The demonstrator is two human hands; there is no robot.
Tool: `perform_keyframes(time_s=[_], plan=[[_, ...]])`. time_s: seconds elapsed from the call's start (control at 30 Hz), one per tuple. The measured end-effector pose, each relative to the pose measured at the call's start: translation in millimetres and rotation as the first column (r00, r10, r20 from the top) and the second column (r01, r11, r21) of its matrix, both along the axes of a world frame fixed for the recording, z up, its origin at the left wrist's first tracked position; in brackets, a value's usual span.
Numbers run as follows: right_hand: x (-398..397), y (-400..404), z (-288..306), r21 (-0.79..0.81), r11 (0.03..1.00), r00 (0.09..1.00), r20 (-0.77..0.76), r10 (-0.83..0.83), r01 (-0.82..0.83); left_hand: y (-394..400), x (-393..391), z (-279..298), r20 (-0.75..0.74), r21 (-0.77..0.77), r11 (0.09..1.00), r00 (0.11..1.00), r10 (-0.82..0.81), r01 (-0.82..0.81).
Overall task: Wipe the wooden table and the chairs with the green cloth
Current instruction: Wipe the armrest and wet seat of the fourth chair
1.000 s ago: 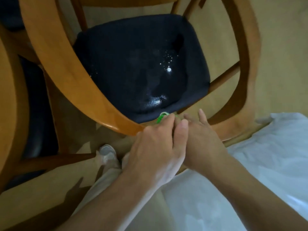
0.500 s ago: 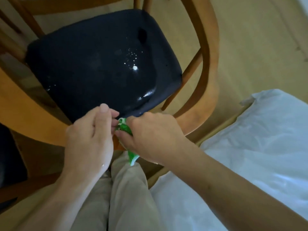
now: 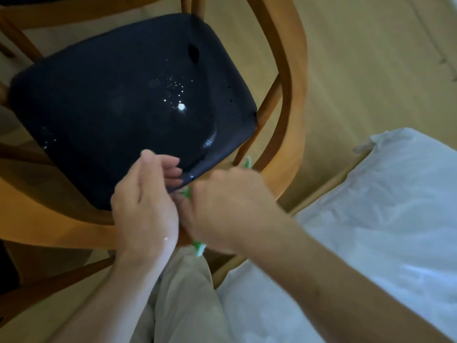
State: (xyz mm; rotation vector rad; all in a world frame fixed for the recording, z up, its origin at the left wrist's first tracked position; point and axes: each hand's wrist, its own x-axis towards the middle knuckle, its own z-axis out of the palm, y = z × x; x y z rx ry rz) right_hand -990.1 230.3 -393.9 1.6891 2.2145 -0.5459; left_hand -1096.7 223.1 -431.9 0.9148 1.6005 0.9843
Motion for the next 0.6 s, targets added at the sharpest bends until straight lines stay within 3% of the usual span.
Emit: perform_keyframes(time_s=[0.13, 0.2, 0.27, 0.37, 0.5, 0.6], plan=[[-7.4, -4.6, 4.8, 0.120, 0.992, 0.999, -0.030, -0.032, 0.035, 1.6, 1.6, -2.6, -0.028, -0.059, 0.995, 0.997, 0.079, -0.080], [9.9, 5.7, 1.0, -0.014, 0.999, 0.999, -0.027, 0.029, -0.029, 4.6, 5.1, -2.7, -0.054, -0.089, 0.996, 0.998, 0.021, -0.026], [39.3, 23.9, 10.7, -0.140, 0.989, 0.998, 0.038, -0.043, 0.048, 7.2, 10.4, -3.0, -0.097, -0.098, 0.994, 0.994, -0.057, 0.047], [88.5, 37.5, 8.5, -0.102, 0.984, 0.985, 0.111, -0.134, 0.146, 8.5, 20.2, -3.6, -0.163, -0.057, 0.987, 0.974, -0.159, 0.151], [102.4, 18.6, -10.7, 0.044, 0.917, 0.906, -0.182, -0.382, 0.396, 5.8, 28.1, -0.9, -0.229, 0.017, 0.968, 0.944, -0.239, 0.250], [81.1, -20.7, -19.5, 0.101, 0.873, 0.840, -0.345, -0.420, 0.478, 2.8, 30.5, 0.2, -0.280, 0.002, 0.946, 0.909, -0.310, 0.324]])
